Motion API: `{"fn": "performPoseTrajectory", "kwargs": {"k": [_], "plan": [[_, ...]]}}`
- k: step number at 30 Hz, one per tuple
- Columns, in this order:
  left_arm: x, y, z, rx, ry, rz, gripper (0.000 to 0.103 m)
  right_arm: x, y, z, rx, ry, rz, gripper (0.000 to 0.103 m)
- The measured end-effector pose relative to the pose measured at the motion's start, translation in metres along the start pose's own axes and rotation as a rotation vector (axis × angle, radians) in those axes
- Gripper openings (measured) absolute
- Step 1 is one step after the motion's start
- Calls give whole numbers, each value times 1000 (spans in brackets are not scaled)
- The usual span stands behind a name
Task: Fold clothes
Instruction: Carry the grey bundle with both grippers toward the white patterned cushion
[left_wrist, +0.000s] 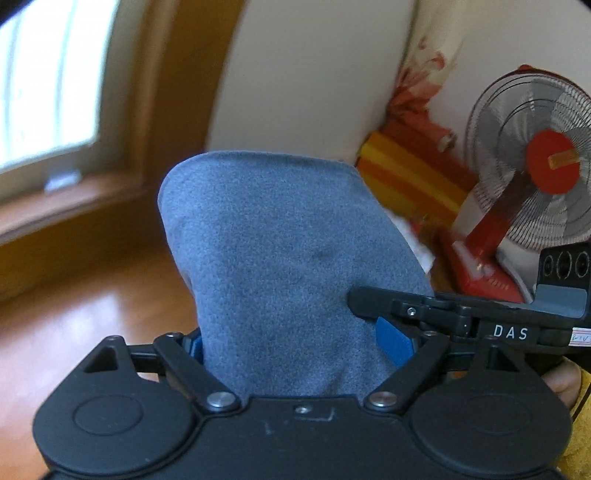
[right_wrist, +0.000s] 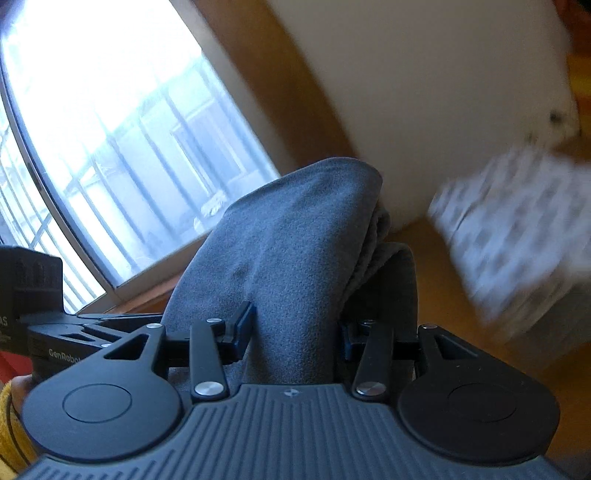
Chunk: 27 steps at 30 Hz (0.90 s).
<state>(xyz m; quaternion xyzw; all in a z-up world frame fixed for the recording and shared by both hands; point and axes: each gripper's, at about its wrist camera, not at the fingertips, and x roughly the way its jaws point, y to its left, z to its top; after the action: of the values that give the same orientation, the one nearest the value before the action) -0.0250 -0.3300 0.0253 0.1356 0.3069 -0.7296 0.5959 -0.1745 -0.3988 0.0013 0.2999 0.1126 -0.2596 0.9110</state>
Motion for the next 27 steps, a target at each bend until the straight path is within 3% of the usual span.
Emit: {"fn": "performPoseTrajectory", "kwargs": {"k": [6, 10, 13, 19, 25, 27], "plan": [[43, -79, 66, -1, -103, -26, 87, -52, -49, 96, -96, -5, -31, 49], [87, -99, 97, -84, -114, -77, 87, -67, -81, 154, -161, 36, -85, 51], [121, -94, 108, -155, -82, -113, 87, -58, -107, 177, -180, 86, -118, 51], [183, -71, 103, -318, -9, -95, 87, -12, -167, 186, -116, 205, -121, 51], [214, -57, 79, -366, 66, 7, 87, 40, -205, 165, -111, 331, -90, 54], [215, -58, 73, -340, 57, 47, 87, 47, -225, 158, -67, 327, -42, 57]]}}
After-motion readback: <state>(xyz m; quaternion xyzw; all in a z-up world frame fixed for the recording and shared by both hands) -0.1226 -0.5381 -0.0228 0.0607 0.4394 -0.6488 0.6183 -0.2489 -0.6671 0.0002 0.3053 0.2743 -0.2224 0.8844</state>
